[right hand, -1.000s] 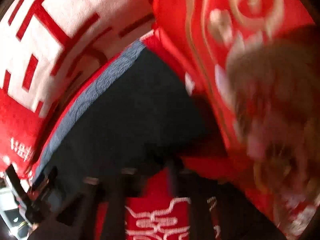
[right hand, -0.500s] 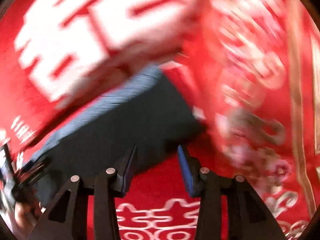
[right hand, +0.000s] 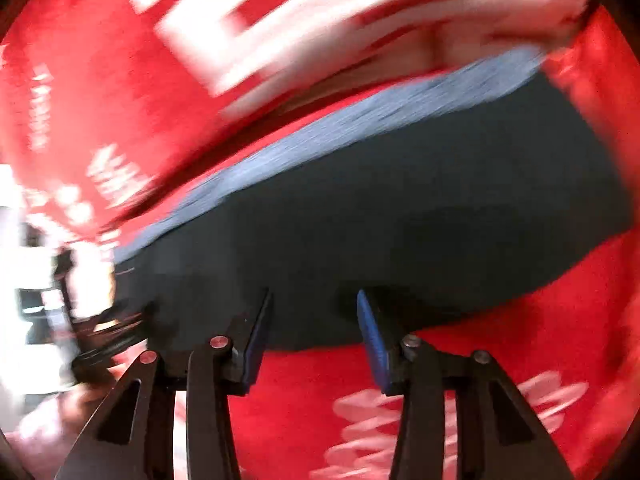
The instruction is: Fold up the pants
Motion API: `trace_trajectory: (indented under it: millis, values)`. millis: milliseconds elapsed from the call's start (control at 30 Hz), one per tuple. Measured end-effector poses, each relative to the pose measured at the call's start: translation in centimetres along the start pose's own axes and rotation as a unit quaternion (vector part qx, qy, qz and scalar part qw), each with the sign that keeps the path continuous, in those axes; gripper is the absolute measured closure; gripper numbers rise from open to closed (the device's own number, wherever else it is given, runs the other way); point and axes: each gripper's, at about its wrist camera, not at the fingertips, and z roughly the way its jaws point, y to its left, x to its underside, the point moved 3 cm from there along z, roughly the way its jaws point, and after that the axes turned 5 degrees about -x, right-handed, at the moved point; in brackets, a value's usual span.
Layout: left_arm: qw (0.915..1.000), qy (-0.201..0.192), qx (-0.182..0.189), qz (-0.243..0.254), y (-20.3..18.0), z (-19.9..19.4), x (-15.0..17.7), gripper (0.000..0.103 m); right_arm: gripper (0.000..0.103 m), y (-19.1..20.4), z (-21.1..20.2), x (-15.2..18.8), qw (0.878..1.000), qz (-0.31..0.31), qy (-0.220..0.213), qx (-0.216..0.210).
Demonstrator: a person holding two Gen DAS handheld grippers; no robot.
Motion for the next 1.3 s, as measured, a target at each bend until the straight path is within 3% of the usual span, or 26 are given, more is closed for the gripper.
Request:
trace_trajectory:
  millis: [100,233,367,433,567,633,667,700,833,933,1000,1033,1100,1167,1300]
  values:
    - [0.9991,0.013,-0.029,-0.029,5.8,2.0,0.9,0.0,0.056,6.5,5.1,3.6,0.996,-0.015,0.039,-0.075]
    - [0.9968,0.003,-0.061,-0.051,13.0,5.0,1.0,0.0,0.056,13.1,15.3,8.7,0.979,0.052,0.073,-0.183]
    - [0.997,-0.014,-0.069,-0.031,16.7,7.4,0.1,0.0,0.056,15.7,18.8,11.7,0.975,0.068,0.083,-0.195]
    - [0.9981,-0.015,-0.059,-0.014,18.2,9.6,0.0,0.0,0.056,16.4,19.9,12.2,0.975,0.074,0.067,-0.198]
    - [0.9979,-0.054,-0.031,0.019,17.7,9.4,-0.2,0.0,0.056,17.1,20.5,11.3,0.976,0.079,0.025,-0.2]
    - [0.998,-0.061,-0.01,0.014,18.3,9.7,-0.1,0.0,0.06,17.0,21.8,10.4,0.976,0.1,0.022,-0.19]
    - [0.9985,-0.055,0.005,0.001,18.8,9.8,0.0,0.0,0.089,17.1,21.9,10.0,0.978,0.107,0.027,-0.178]
    - [0.9987,-0.048,0.009,-0.01,19.6,10.3,0.1,0.0,0.095,17.2,21.8,9.7,0.982,0.105,0.035,-0.154]
    - [0.9983,-0.055,-0.013,-0.017,21.5,10.3,1.0,0.0,0.096,19.8,17.6,10.9,0.989,0.035,0.009,-0.142]
    - [0.9979,-0.059,0.003,-0.025,21.7,11.0,1.5,0.0,0.096,18.6,19.9,11.7,0.994,0.037,0.04,-0.092]
    - [0.9981,-0.056,-0.008,-0.023,21.6,10.6,1.5,0.0,0.095,18.4,20.4,11.9,0.994,0.029,0.044,-0.096]
    - [0.9983,-0.052,-0.017,-0.02,21.6,10.5,1.4,0.0,0.092,18.5,20.3,11.8,0.994,0.028,0.052,-0.094]
    - [0.9987,-0.044,-0.026,-0.003,20.8,9.4,1.5,0.0,0.07,18.8,19.8,11.9,0.994,0.016,0.088,-0.062]
    - [0.9982,-0.058,-0.001,0.013,19.1,7.6,1.7,0.0,0.07,18.3,18.1,11.9,0.995,-0.014,0.093,-0.03]
    - [0.9924,-0.076,0.069,0.068,12.1,4.4,2.3,0.0,0.07,17.8,12.8,7.1,0.997,-0.072,0.005,0.038]
